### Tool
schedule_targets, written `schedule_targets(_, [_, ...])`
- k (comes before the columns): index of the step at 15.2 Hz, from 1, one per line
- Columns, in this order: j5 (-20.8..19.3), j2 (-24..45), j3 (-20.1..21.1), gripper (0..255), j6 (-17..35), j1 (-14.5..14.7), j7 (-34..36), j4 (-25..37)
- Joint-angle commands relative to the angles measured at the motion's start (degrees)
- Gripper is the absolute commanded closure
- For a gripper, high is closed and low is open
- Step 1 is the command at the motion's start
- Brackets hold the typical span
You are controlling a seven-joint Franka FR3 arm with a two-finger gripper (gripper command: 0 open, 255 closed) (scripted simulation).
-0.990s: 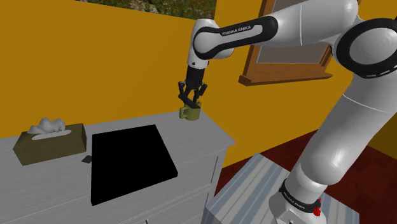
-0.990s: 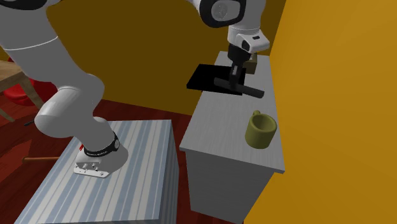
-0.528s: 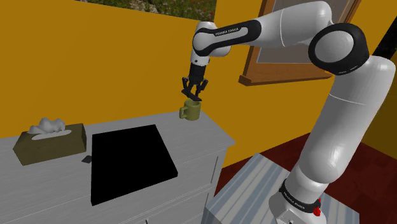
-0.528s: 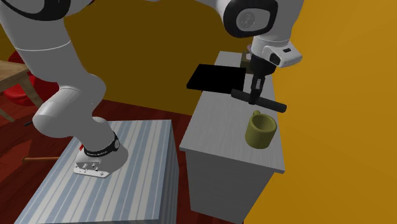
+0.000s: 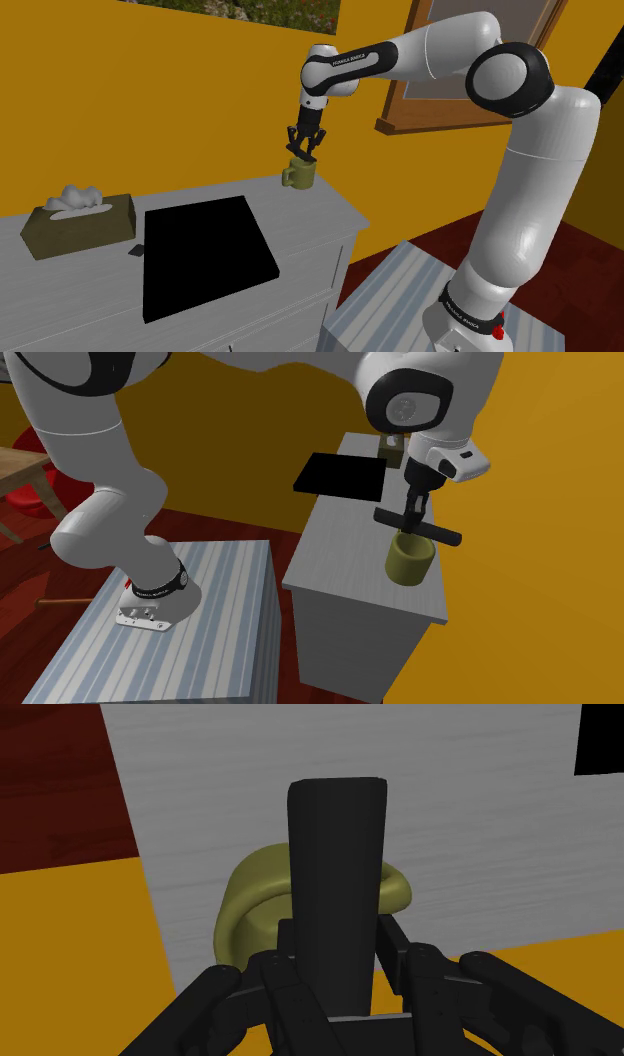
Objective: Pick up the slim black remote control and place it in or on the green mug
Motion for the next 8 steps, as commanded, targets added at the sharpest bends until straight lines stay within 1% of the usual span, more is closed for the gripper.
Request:
schedule_targets(1, [0.0,0.3,0.0,255,1.4,0.0,-0.2,-1.0])
schedule_targets(5, [0.0,1.3,0.0,255,4.5,0.0,-0.4,-3.2])
schedule_targets(8, [0.0,1.3,0.0,255,4.5,0.0,-0.4,-3.2])
